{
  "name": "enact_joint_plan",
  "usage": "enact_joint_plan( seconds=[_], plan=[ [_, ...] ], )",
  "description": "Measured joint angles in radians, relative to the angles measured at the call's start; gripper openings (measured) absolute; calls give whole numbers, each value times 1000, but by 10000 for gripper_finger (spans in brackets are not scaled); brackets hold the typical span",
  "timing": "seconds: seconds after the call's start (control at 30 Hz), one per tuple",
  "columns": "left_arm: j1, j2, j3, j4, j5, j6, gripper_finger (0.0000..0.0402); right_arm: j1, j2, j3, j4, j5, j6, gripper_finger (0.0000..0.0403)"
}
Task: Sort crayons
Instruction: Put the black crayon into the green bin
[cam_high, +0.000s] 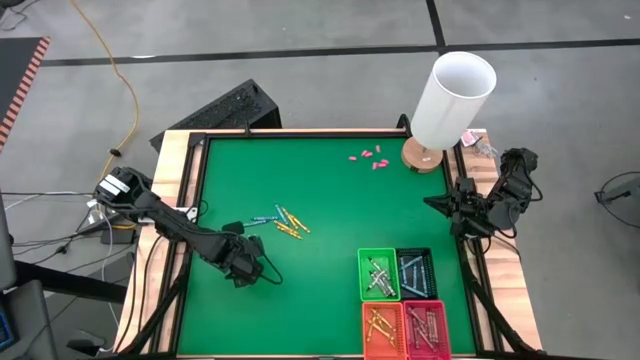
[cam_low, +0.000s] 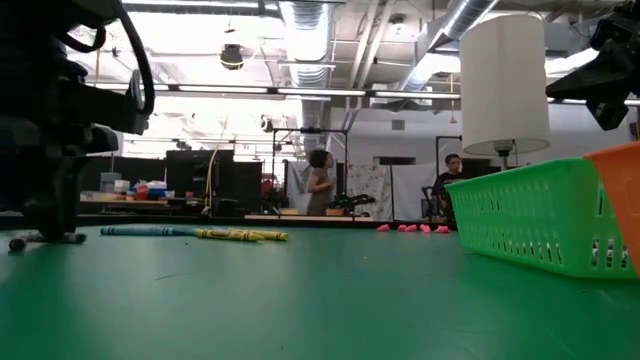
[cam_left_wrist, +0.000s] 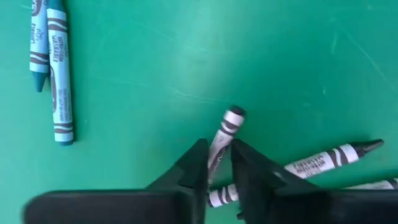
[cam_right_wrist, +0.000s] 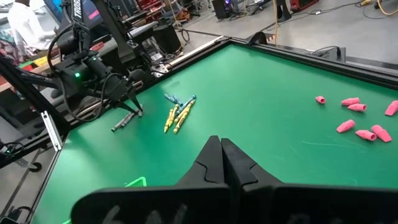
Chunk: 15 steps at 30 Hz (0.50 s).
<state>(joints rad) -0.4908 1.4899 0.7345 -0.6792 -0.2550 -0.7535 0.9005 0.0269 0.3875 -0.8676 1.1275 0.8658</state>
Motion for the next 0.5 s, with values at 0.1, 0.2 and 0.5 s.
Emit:
enact_joint_plan(
  seconds=[0.1,0.2,0.5],
  plan=[
    [13,0,0,7,-9,20,17,0,0,0,0,0,0,0],
    [26,0,0,35,-18,38,6,0,0,0,0,0,0,0],
    [61,1,6,97,-19,19,0,0,0,0,0,0,0,0]
  ],
)
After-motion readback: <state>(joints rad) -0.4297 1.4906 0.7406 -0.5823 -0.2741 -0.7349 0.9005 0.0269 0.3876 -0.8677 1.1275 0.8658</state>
